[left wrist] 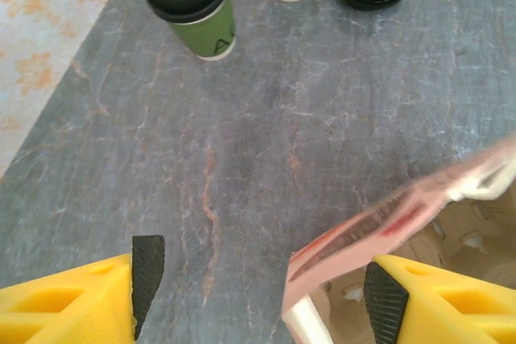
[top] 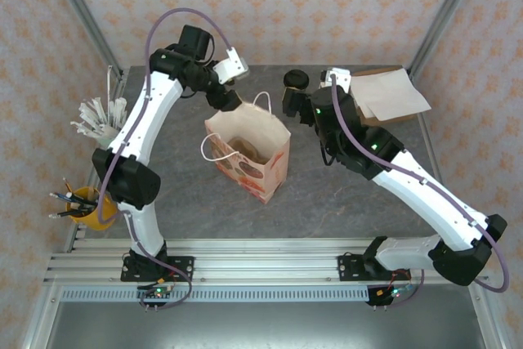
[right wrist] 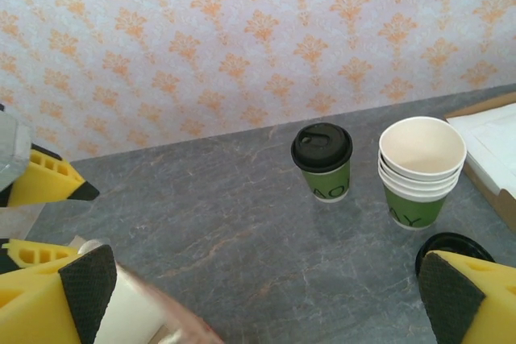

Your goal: Pack the takeout coffee

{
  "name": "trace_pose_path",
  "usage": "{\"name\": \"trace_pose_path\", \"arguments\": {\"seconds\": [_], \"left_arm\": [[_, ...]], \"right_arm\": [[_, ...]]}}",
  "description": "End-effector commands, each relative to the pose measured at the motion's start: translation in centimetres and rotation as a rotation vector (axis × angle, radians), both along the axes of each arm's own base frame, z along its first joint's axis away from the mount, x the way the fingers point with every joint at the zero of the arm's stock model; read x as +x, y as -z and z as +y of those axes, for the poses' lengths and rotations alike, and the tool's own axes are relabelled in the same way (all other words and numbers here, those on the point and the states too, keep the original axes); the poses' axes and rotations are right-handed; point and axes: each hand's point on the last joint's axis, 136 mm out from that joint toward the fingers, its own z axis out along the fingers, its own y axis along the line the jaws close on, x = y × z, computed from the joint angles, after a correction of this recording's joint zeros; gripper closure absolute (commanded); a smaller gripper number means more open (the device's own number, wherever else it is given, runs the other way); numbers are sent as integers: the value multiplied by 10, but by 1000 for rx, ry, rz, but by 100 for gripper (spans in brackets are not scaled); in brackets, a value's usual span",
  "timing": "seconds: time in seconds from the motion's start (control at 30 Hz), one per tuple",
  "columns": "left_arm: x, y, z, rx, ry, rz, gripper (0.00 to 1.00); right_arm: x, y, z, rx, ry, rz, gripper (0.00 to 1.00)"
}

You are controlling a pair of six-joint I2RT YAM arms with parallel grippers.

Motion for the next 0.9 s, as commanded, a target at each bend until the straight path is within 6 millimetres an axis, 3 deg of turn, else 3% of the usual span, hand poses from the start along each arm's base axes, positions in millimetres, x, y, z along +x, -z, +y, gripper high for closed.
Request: {"name": "trace_pose_path", "arguments": {"seconds": [0.0,0.07,0.17,0.27,0.4,0.5,0.6,0.77,0.87], "left_arm": [[-21,1,-12,3,119,28,28],[-21,18,-17,4,136,77,32],[-25,19,-21,-19,150,87,53],[-27,1,-23,-75,140,31,78],[-18,-20,-15,-125,32,-120,96],[-12,-45,-4,-182,-96,-269,99],[-23,-65,4,-244,-209,-393,100],[-54,-45,-2,-219,-362,-445,100],[-69,-35,4,-227,-499,-500,100]], "right_arm": [[-4,7,-12,-6,48,23,0],[-4,9,-12,-10,47,27,0],[-4,11,-11,-12,43,29,0],[-3,16,-8,-29,29,39,0],[-1,26,-4,-45,15,56,0],[1,32,-4,-39,33,64,0],[0,34,9,-23,-41,56,0],[-4,45,20,-42,-124,67,0],[-7,59,26,-81,-176,74,0]]}}
